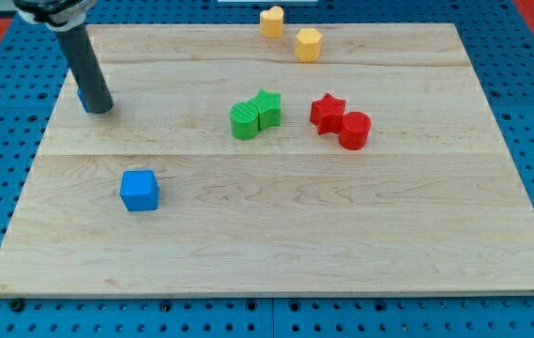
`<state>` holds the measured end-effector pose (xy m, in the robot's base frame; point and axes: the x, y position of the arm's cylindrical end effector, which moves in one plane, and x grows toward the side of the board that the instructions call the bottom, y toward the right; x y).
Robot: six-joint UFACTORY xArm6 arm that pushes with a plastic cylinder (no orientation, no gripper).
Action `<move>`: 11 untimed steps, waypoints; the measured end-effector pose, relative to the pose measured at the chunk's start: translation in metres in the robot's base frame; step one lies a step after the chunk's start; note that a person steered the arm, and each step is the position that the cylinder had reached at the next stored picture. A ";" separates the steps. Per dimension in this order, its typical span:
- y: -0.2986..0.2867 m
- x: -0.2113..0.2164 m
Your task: Put the blue triangle at the top left
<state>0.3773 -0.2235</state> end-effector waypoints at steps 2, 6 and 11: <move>-0.022 -0.033; 0.020 -0.125; 0.122 0.157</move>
